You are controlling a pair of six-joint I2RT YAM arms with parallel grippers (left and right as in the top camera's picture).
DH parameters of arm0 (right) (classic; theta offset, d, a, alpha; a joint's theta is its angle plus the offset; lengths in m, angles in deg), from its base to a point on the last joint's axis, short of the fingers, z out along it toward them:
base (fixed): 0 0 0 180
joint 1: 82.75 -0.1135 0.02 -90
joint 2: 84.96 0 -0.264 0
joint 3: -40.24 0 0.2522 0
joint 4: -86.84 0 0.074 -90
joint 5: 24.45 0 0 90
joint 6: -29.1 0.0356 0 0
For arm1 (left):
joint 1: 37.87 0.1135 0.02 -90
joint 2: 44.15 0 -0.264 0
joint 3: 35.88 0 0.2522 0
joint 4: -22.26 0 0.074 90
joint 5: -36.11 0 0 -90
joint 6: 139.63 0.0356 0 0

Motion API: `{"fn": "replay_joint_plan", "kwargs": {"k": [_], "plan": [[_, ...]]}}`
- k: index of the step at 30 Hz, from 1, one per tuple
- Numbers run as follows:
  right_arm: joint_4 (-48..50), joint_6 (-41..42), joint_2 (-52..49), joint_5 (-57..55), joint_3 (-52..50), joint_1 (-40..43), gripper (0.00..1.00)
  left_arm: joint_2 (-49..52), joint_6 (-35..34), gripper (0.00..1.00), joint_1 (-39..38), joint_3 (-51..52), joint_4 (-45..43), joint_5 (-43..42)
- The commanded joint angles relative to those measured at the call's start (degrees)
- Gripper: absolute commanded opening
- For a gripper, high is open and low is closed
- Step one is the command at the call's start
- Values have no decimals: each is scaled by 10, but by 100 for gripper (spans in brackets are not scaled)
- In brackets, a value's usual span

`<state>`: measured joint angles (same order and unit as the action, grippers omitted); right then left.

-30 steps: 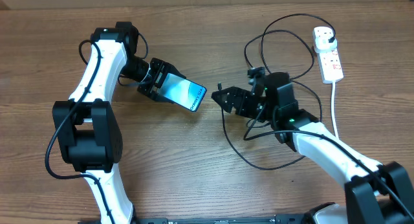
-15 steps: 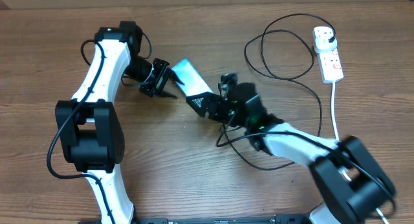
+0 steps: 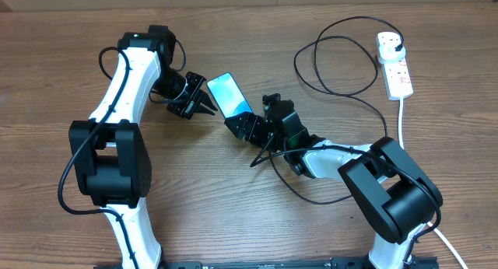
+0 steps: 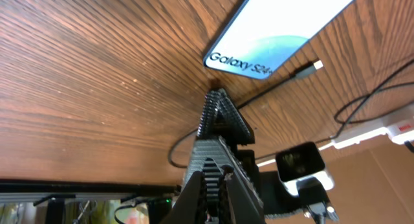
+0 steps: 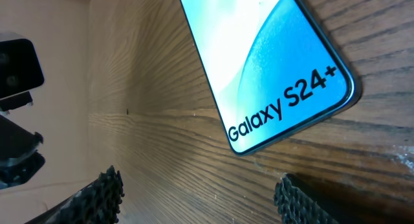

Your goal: Plug charger to phone and switch on socket

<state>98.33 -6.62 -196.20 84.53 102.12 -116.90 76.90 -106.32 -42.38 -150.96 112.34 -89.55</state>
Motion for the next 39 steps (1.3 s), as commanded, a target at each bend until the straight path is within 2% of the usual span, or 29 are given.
{"fn": "replay_joint_plan", "kwargs": {"k": [1, 10, 25, 28, 34, 39], "plan": [[4, 4, 1, -9, 15, 5, 76, 0, -3, 5, 0, -14, -1, 30], [12, -3, 1, -9, 17, 5, 76, 0, -3, 9, 0, -14, -7, 62], [10, -23, 1, 12, 29, 5, 77, 0, -3, 18, 0, -14, -11, 67], [10, -23, 1, 12, 29, 5, 77, 0, -3, 16, 0, -14, -11, 67], [4, -35, 1, 12, 29, 5, 77, 0, -3, 4, -1, -14, -11, 67], [4, -35, 1, 12, 29, 5, 77, 0, -3, 4, 0, -14, -11, 67]]}}
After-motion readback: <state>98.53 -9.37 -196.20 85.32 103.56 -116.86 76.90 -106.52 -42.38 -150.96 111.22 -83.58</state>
